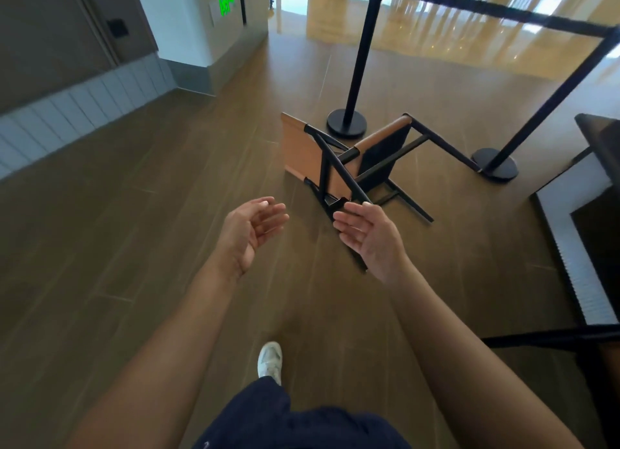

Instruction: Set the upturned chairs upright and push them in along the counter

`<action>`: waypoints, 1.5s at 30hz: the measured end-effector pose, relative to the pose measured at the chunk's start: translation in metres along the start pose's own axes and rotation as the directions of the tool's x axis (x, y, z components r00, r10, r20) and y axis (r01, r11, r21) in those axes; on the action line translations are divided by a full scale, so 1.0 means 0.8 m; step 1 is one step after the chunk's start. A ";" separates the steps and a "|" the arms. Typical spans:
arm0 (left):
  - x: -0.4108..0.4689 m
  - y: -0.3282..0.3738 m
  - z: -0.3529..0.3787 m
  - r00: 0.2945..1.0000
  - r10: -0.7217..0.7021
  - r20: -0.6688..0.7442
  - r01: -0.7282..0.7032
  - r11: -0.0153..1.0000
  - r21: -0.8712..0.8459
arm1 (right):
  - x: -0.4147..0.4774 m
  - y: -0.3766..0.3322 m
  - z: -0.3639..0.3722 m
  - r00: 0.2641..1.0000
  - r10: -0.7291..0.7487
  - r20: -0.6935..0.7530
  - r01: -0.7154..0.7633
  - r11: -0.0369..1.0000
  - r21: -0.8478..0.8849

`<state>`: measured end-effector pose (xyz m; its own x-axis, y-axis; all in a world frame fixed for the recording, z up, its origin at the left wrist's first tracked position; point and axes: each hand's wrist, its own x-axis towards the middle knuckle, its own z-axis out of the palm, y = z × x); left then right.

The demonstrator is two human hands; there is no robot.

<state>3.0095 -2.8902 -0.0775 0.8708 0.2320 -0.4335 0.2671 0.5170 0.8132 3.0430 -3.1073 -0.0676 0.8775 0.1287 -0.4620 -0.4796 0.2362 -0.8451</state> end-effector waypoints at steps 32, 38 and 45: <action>0.479 0.181 0.089 0.996 -0.026 -0.083 0.033 0.996 0.083 | 0.485 -0.197 0.119 0.999 0.013 -0.049 -0.021 0.986 -0.165; 0.538 0.196 0.087 0.994 -0.058 -0.093 0.063 0.997 0.045 | 0.543 -0.212 0.148 0.995 0.071 -0.072 -0.083 0.980 -0.182; 0.641 0.238 0.064 0.990 -0.122 -0.076 0.128 0.989 0.070 | 0.627 -0.217 0.206 0.997 0.011 -0.076 -0.030 0.968 -0.248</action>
<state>3.5281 -2.7152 -0.1253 0.7975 0.2293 -0.5581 0.4045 0.4832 0.7765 3.5668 -2.9253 -0.1083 0.8695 0.0579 -0.4906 -0.4907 -0.0142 -0.8712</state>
